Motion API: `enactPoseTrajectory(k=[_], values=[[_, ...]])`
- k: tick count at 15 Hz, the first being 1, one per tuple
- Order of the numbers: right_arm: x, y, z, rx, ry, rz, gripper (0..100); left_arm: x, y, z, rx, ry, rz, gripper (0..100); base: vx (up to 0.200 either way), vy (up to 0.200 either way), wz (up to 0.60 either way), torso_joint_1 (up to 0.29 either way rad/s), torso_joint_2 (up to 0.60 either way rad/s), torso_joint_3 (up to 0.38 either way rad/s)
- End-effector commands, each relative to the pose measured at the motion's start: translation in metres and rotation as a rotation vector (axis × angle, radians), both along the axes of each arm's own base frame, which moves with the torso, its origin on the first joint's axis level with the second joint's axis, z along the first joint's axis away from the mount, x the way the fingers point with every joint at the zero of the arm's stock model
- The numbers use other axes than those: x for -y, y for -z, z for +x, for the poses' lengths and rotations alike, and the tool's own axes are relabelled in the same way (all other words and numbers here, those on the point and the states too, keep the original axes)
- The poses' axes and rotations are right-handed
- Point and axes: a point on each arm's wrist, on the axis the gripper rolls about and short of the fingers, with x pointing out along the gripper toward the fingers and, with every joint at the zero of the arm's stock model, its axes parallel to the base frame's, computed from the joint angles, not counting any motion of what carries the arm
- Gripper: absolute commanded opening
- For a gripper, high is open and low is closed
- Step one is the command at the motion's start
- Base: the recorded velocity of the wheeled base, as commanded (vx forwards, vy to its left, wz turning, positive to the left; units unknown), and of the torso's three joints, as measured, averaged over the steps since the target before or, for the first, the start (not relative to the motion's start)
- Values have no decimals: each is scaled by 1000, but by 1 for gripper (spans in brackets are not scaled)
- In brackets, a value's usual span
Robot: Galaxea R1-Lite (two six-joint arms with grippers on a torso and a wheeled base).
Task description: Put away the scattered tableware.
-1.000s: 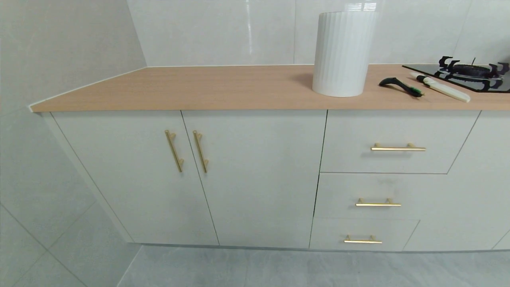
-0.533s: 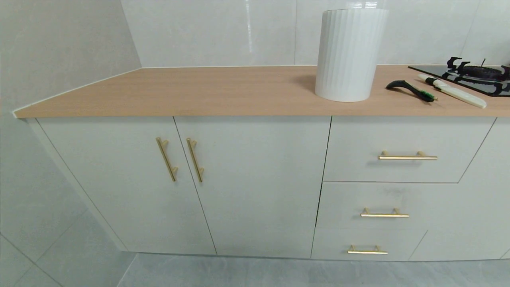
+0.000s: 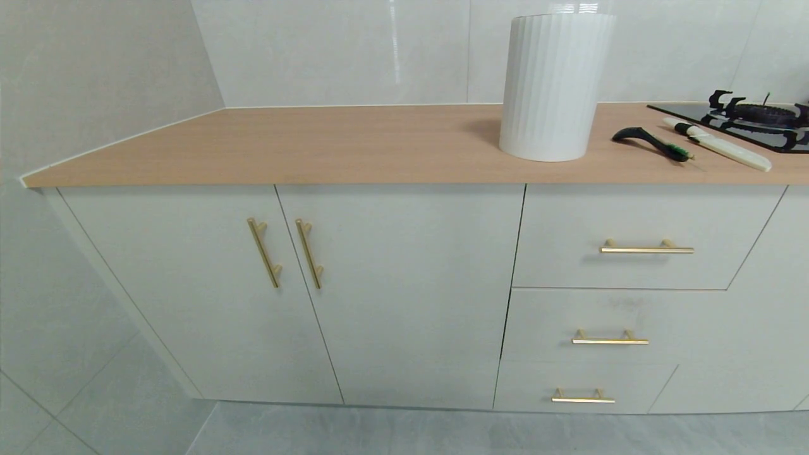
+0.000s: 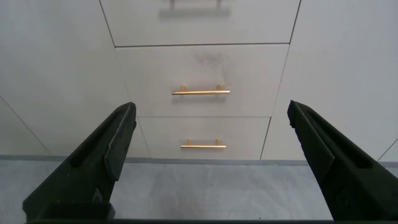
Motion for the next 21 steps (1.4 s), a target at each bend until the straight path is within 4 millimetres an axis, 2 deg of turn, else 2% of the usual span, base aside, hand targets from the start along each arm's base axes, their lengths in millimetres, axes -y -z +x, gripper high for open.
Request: enactPoseTrajectory(k=[1,5,8,21], values=[[0,0,0,0,0,-1,100,0,0,0,-1,0,1,100,0,0,0,0,0,0],[0,0,0,0,0,-1,100,0,0,0,-1,1,1,100,0,0,0,0,0,0],[0,0,0,0,0,-1,100,0,0,0,-1,1,1,100,0,0,-600,6,2,4],[0,0,0,-2,0,-4,100,0,0,0,-1,1,-1,100,0,0,0,0,0,0]])
